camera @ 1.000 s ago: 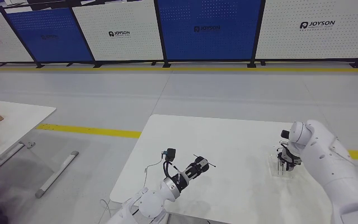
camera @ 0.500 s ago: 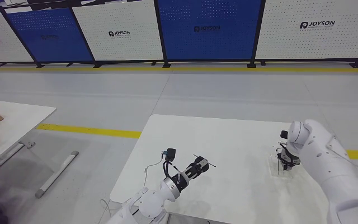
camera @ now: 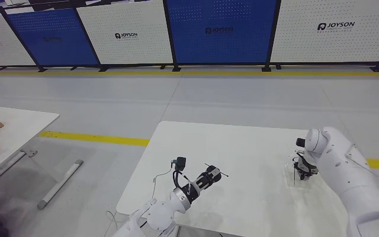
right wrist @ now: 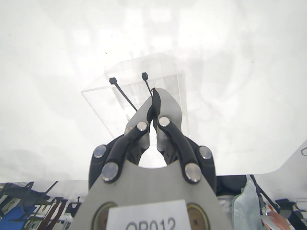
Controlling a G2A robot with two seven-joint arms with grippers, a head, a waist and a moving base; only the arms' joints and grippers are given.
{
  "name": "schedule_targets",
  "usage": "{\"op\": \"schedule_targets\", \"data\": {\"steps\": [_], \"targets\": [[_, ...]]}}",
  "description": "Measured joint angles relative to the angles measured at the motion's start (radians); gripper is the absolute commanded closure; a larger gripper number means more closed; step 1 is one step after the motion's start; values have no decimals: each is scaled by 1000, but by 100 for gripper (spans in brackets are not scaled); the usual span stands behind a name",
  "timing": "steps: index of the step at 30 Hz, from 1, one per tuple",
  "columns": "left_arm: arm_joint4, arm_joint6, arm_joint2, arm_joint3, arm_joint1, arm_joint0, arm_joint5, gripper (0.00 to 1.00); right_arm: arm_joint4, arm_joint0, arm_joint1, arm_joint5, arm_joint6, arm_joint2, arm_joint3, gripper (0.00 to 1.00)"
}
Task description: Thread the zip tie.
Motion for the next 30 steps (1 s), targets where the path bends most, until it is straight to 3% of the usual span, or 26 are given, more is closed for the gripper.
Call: {"op": "schedule_targets", "data": {"steps": [6,12,15,24,30], "targets": [[0,0,0,0,0,0,0,100,0,-16,16,-28,12,19,-38,100],[0,0,0,0,0,0,0,100,-17,-37,39,-1,17,44,-90,100],[0,0,0,0,0,0,0,100,-7,-51,57,-32,24,71,-123,100],[0,0,0,0,0,0,0,100,-46,-124,117,-9,51,143,-279,100],[0,0,0,0,0,0,0,100,-47,-127,119,-8,51,146,-285,100]]}}
